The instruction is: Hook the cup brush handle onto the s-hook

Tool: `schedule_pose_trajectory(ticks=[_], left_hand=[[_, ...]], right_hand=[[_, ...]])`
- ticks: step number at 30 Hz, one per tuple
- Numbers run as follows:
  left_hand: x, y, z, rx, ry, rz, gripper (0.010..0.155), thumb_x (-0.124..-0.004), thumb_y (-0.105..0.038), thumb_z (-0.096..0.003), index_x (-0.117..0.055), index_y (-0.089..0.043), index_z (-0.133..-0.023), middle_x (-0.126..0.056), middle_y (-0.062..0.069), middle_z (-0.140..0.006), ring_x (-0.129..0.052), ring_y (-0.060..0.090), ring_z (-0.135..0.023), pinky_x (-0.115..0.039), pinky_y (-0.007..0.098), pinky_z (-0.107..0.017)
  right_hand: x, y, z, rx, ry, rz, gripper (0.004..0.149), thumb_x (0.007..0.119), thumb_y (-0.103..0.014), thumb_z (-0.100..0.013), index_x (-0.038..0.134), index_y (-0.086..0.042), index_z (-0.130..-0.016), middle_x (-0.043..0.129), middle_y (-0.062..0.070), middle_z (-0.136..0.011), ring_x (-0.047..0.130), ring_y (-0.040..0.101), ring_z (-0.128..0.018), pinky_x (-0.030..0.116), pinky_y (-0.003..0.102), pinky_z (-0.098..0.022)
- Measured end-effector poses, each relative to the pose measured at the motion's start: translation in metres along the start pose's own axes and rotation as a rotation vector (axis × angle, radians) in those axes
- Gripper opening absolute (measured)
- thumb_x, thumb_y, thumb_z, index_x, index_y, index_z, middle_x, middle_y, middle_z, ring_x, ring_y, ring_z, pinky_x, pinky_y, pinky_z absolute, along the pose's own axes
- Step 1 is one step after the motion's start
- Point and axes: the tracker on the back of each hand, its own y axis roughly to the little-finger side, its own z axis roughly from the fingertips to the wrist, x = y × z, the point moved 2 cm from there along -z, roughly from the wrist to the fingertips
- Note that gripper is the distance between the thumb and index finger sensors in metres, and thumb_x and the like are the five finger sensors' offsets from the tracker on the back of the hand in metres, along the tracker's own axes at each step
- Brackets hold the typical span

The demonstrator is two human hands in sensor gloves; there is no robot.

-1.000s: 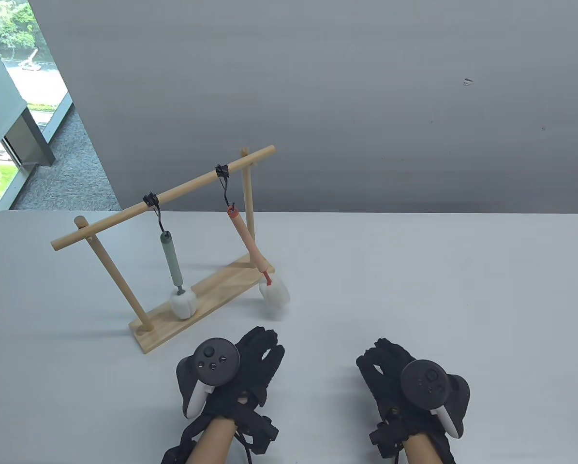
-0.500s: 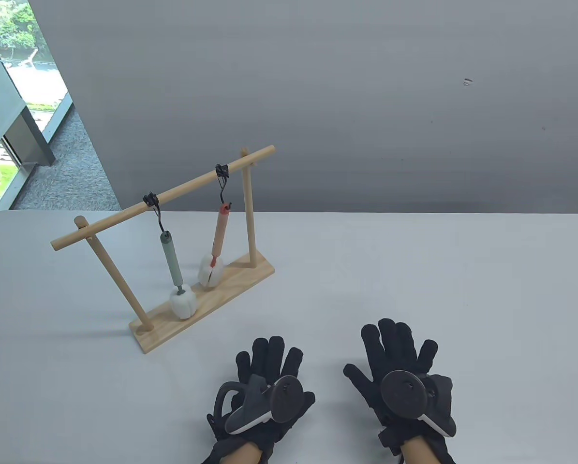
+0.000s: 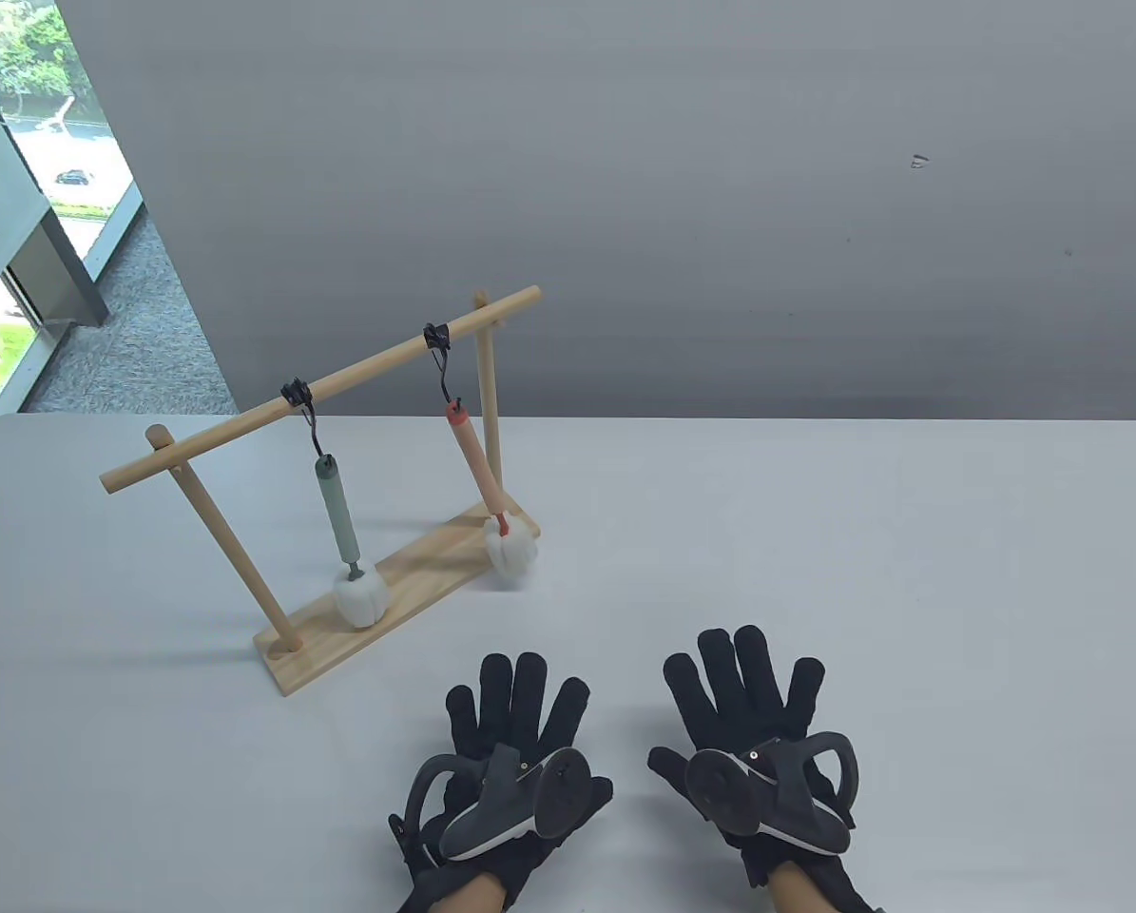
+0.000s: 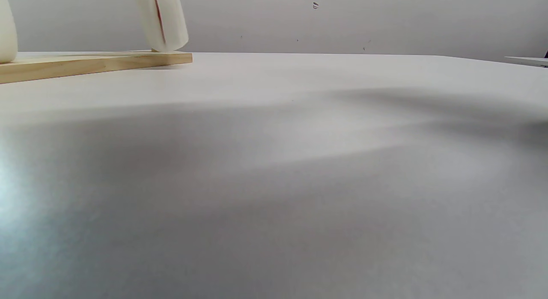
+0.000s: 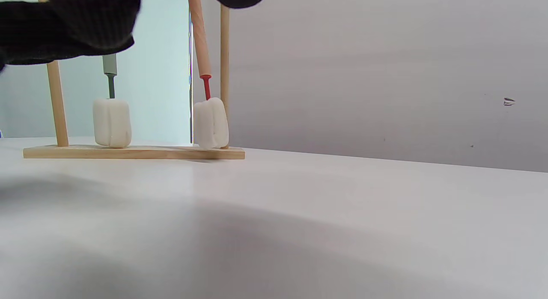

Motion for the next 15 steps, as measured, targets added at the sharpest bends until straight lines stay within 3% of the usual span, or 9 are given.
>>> schedule_pose_trajectory(ticks=[15], left_hand=[[0.002, 0.004, 0.003, 0.047, -0.055, -0.042, 0.088, -0.044, -0.074, -0.0437, 0.007, -0.031, -0.102, 0.017, 0.02, -0.107, 0.01, 0.052, -0.101, -0.011, 0.075, -0.067]], right_hand=[[0.004, 0.008, -0.003, 0.008, 0.002, -0.064, 0.086, 0.057, -0.061, -0.05, 0.019, -0.015, -0.111, 0.006, 0.023, -0.112, 0.009, 0.054, -0.105, 0.001, 0.078, -0.056]])
